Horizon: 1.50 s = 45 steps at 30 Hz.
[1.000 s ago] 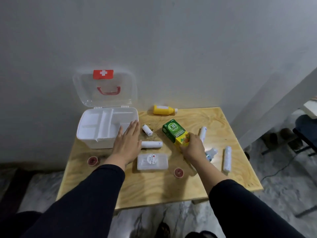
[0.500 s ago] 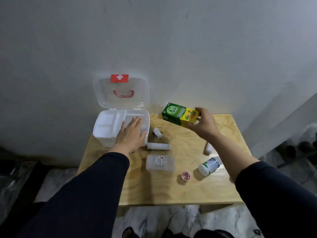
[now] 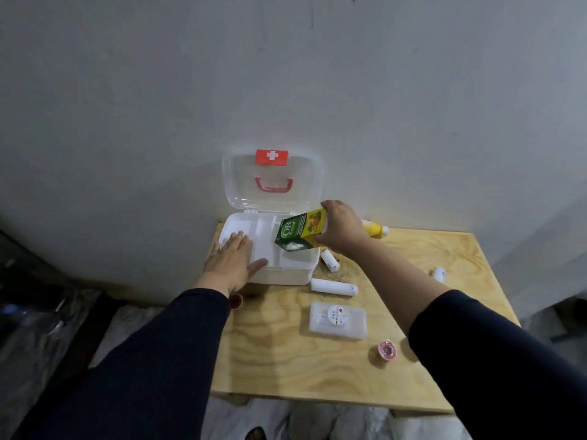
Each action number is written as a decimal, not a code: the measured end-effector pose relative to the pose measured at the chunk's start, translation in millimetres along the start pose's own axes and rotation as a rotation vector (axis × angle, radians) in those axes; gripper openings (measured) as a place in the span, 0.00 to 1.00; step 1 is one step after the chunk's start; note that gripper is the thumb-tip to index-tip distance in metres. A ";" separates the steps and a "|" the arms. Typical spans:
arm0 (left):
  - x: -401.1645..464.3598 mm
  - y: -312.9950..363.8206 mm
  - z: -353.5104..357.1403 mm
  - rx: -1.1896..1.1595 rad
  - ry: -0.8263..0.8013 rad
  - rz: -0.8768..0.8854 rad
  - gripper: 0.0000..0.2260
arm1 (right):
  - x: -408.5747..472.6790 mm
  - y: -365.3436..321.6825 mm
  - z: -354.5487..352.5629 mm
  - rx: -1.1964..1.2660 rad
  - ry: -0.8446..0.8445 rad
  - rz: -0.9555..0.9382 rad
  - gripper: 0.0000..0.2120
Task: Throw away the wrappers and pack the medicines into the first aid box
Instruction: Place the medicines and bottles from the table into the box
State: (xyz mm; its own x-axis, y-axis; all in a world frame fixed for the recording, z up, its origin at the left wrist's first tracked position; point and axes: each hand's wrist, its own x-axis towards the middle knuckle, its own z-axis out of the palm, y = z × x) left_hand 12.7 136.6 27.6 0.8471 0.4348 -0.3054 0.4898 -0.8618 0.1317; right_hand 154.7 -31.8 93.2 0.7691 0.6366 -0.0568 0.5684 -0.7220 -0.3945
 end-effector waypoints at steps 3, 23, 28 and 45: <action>-2.4 -3.2 3.1 0.012 0.022 0.016 0.35 | 11.0 -14.0 19.8 -0.054 -0.005 0.023 0.26; 6.3 -10.5 29.3 0.096 0.144 0.011 0.37 | 50.6 -35.8 105.6 0.159 -0.030 0.222 0.28; 5.8 -10.3 30.5 0.093 0.161 0.021 0.37 | 33.2 -28.7 80.9 0.188 -0.025 0.145 0.27; 4.4 -10.4 27.2 0.095 0.131 0.039 0.36 | -118.7 74.7 89.1 0.063 -0.173 0.198 0.34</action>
State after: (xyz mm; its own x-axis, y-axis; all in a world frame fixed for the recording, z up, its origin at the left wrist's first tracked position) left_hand 5.7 140.4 -0.8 0.8875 0.4259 -0.1758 0.4401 -0.8966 0.0496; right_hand 79.8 -137.1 -11.2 0.7990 0.5256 -0.2922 0.3887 -0.8222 -0.4158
